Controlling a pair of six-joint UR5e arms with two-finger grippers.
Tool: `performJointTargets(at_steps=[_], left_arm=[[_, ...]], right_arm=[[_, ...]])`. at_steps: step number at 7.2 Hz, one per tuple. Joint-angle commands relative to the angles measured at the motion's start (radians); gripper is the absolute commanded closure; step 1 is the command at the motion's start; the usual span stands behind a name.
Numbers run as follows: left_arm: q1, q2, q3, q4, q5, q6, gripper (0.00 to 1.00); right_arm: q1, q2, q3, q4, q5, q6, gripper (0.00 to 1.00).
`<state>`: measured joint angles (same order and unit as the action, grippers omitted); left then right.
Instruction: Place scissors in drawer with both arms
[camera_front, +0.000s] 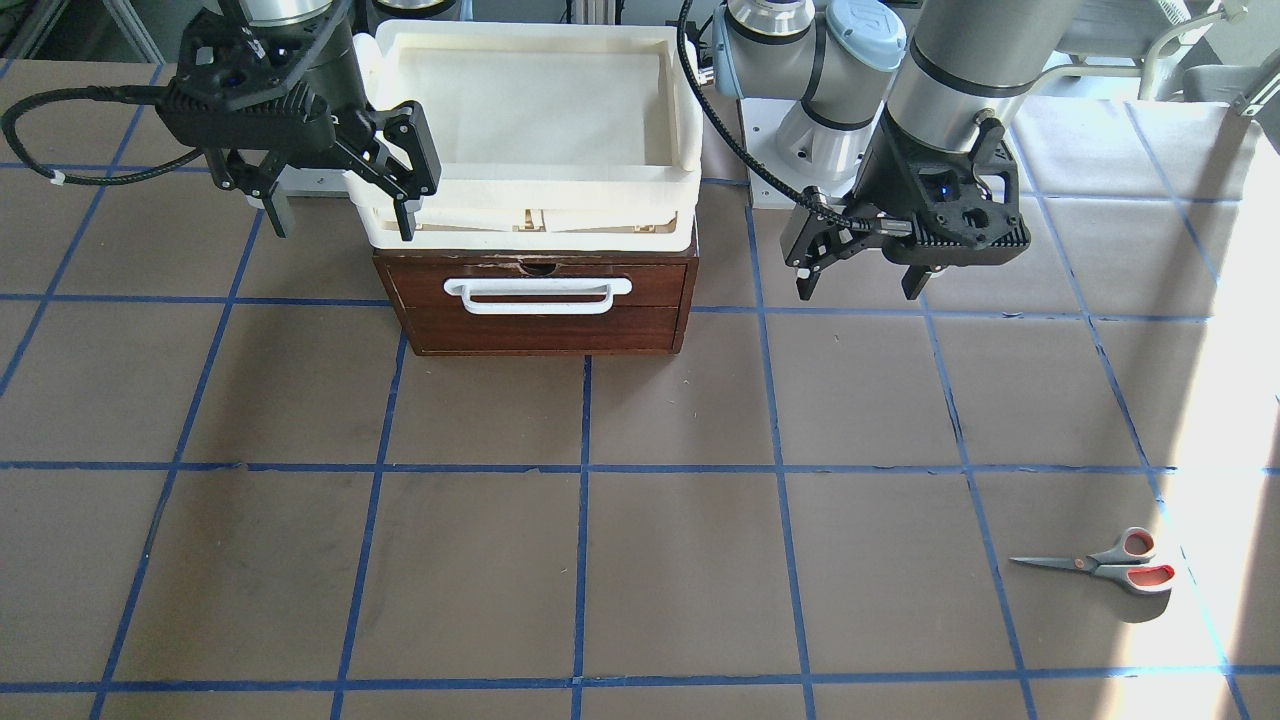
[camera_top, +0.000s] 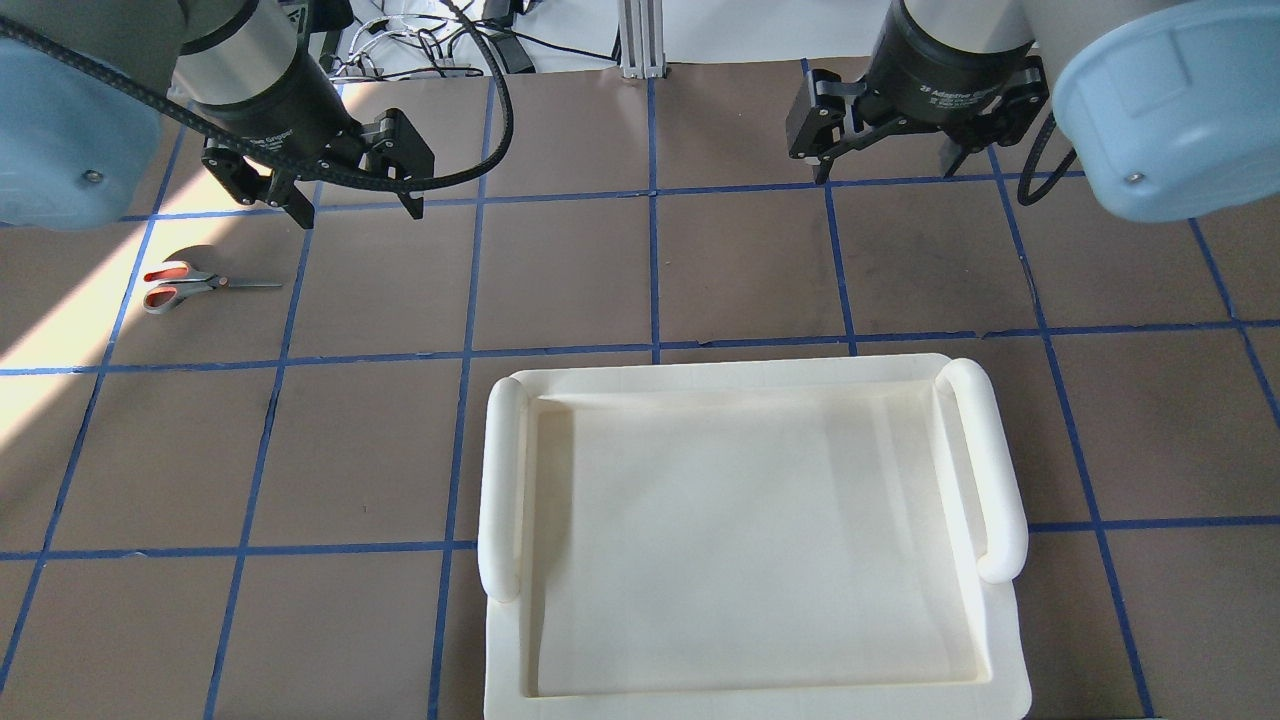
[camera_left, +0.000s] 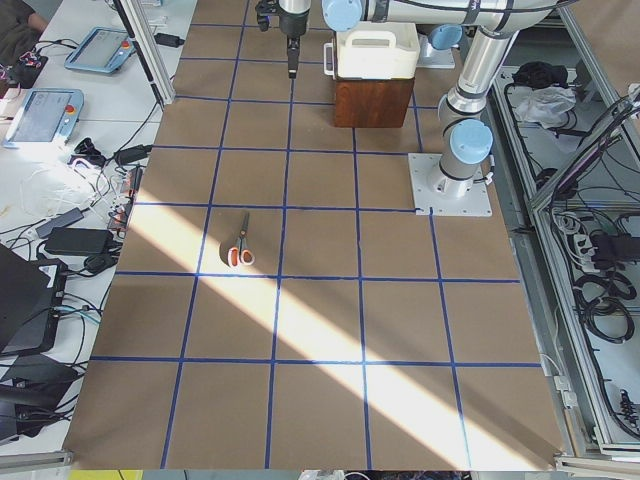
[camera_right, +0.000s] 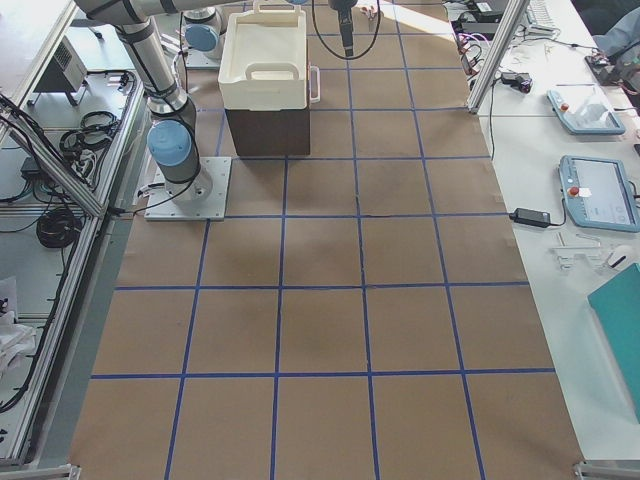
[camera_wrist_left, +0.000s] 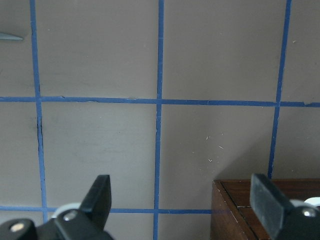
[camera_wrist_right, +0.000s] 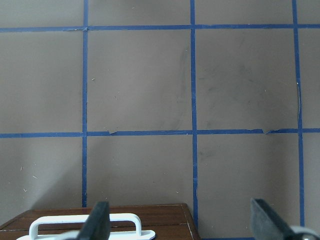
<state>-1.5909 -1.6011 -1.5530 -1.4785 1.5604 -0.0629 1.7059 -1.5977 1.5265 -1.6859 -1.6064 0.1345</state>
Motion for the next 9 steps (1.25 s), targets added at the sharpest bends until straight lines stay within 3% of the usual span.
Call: performJointTargets(at_steps=[1, 4, 6, 7, 9], left_arm=[[0.0, -0.002, -0.002, 0.0, -0.003, 0.002, 0.0], [0.0, -0.01, -0.004, 0.001, -0.005, 0.0, 0.0], [0.002, -0.013, -0.005, 0.006, 0.006, 0.008, 0.0], [0.027, -0.02, -0.006, 0.01, 0.013, 0.073, 0.0], [0.189, -0.031, -0.006, 0.0, -0.003, 0.434, 0.0]], right_arm=[[-0.003, 0.002, 0.003, 0.006, 0.009, 0.001, 0.0], [0.009, 0.077, 0.027, -0.009, 0.092, -0.016, 0.0], [0.059, 0.097, 0.009, -0.011, 0.224, -0.059, 0.0], [0.078, 0.094, 0.008, 0.001, 0.227, -0.276, 0.0], [0.104, 0.116, 0.009, 0.018, 0.181, -0.6, 0.0]])
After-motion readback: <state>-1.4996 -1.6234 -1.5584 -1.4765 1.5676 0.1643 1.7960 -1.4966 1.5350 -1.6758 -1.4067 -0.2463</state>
